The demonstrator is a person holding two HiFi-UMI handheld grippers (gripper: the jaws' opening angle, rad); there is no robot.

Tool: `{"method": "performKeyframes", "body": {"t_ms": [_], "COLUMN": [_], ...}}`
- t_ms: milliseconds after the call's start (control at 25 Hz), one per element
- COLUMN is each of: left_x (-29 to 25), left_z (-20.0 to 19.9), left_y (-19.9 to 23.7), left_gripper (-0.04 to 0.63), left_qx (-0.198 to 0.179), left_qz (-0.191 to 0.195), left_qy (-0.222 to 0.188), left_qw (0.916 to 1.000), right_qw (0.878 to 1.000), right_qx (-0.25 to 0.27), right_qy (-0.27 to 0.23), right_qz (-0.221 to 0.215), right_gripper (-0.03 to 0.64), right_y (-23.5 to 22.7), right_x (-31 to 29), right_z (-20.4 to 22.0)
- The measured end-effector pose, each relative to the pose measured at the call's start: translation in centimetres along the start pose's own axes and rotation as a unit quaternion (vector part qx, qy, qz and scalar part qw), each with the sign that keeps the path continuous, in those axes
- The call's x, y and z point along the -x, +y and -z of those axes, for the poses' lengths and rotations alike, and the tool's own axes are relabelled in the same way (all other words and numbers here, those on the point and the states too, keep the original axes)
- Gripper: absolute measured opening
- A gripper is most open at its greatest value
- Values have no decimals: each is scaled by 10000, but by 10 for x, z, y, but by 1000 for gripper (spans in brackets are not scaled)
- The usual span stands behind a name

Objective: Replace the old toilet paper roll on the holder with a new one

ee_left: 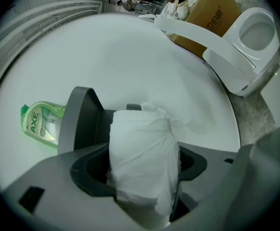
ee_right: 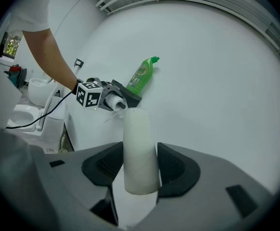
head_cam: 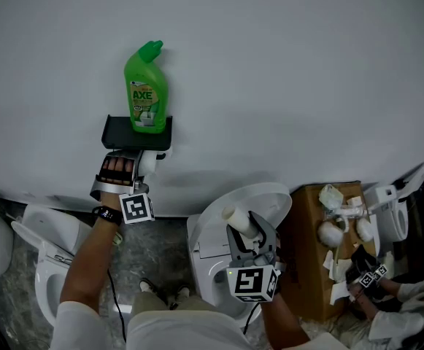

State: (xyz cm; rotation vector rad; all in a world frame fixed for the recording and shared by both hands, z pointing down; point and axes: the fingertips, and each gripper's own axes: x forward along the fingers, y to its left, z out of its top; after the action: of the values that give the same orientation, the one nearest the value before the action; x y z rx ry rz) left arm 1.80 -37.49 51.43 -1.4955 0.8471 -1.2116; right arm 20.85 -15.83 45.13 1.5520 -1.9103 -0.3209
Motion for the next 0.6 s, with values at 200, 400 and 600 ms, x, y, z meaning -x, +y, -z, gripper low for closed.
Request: {"method": "performKeyframes", "body": {"t_ms": [200,400,600], "left_x": [5,8,14], "left_z": [9,9,4], "left_y": [4,2,5], "left_gripper": [331,331,334], "left_qx": [7,17,477], "left_qz": [-17,78,418], "left_qy": [-4,-101,-245], "left_qw": [10000,9999,9977], "right_qw": [10000,9999,9998], "right_qx": [-16,-53,-113], "right_qy": [-23,-13,51], "right_qz": [8,86,126], "right_gripper": [213,213,213], "right_y": [4,5,7], "right_x": [2,6,9], "right_z": [-6,-8,-11]}}
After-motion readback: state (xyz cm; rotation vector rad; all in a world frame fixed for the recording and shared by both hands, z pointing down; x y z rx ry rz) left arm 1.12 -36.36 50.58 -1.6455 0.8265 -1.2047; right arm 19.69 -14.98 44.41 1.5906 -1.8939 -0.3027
